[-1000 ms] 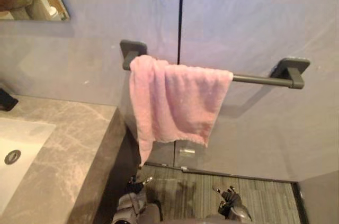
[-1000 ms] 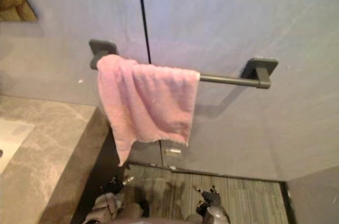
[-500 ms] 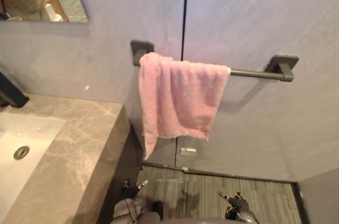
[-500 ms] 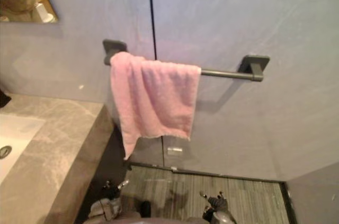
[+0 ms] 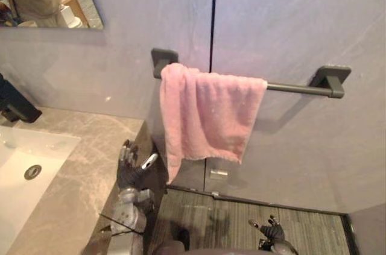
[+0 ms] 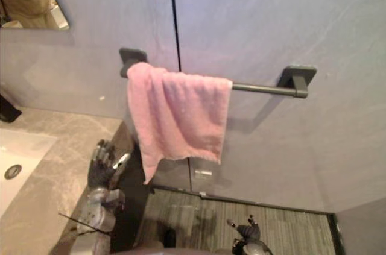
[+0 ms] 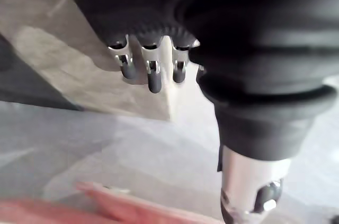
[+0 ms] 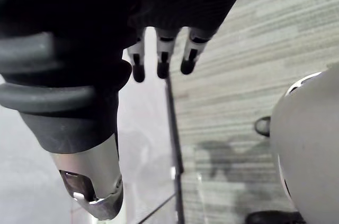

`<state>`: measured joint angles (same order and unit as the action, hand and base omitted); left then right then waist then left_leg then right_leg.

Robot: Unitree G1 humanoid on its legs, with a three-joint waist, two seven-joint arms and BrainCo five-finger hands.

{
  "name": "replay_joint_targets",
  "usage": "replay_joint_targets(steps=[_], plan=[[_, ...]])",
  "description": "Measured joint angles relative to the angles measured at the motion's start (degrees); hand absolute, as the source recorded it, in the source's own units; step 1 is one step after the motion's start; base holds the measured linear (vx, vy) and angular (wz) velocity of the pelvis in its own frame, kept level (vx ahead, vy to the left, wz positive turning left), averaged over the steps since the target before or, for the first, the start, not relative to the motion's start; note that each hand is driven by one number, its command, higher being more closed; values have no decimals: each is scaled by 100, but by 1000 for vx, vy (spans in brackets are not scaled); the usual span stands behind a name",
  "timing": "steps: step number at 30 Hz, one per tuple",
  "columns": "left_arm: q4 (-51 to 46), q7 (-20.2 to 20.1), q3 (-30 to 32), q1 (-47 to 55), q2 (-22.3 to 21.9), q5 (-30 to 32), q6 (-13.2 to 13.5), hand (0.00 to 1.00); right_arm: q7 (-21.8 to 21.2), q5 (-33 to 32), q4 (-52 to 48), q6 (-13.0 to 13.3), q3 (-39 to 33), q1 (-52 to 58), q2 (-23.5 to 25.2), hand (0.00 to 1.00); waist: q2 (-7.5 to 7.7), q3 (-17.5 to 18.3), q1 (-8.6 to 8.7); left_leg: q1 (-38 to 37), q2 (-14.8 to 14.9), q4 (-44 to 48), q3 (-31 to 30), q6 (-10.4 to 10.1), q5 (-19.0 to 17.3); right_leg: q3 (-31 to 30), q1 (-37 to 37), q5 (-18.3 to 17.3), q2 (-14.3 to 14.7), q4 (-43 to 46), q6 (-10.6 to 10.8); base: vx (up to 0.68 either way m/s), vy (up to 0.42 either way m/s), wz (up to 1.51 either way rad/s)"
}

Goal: Organize washtable

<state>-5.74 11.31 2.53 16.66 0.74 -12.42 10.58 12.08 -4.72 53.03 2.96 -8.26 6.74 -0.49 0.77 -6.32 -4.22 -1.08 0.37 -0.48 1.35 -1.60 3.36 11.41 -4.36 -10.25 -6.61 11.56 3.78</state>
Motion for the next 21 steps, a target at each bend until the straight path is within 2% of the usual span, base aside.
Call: replay_joint_targets(steps=[9, 13, 21], plan=[[-322, -3, -99, -61, 29, -92, 111, 0, -111, 155, 22, -14, 19, 66, -27, 0, -18, 182, 3, -97, 70, -87, 40, -7, -23, -78, -49, 38, 83, -94, -59, -14, -21, -5], [-279, -38, -245, -178, 245, -91, 112, 0, -115, 334, 143, -20, 28, 77, -82, 0, -64, 312, 10, -203, 86, -292, 56, -39, 58, -110, -41, 59, 151, -175, -83, -23, -18, -4], [239, -278, -499, -388, 593, -91, 106, 0, -131, 532, 251, -104, 31, -4, -108, 0, -32, 312, 13, -300, 107, -492, 125, -52, 153, -199, -62, 122, 233, -326, -109, 19, -17, -6]])
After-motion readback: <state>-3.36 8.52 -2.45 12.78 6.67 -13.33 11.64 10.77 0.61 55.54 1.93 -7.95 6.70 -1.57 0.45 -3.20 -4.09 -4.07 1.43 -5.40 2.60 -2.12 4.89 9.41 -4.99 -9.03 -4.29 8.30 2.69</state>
